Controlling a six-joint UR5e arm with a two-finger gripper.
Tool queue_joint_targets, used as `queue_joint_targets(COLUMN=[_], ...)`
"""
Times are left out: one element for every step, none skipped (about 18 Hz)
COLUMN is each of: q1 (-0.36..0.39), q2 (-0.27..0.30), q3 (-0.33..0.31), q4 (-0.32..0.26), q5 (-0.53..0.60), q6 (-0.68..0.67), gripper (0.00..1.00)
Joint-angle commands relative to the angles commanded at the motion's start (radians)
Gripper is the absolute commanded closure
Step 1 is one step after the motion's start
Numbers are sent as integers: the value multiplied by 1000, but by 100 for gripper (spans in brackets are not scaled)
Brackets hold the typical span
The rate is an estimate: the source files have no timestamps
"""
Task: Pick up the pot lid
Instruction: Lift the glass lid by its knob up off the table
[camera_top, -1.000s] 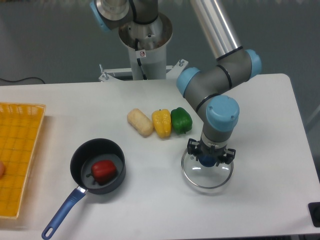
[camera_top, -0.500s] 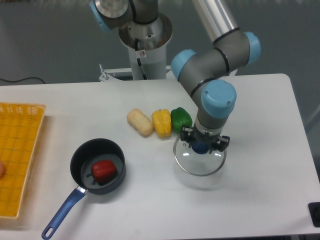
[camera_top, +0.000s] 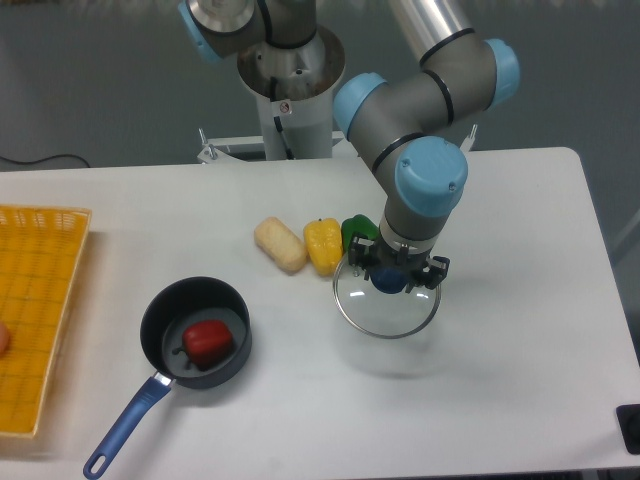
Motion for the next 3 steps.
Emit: queue_joint_targets(q1=[0,-2,-2], q2=[0,0,-2], q3=[2,5,5], q4=[0,0,0], q5=[-2,-2,-3], q6=[0,0,0], gripper=[48,48,48])
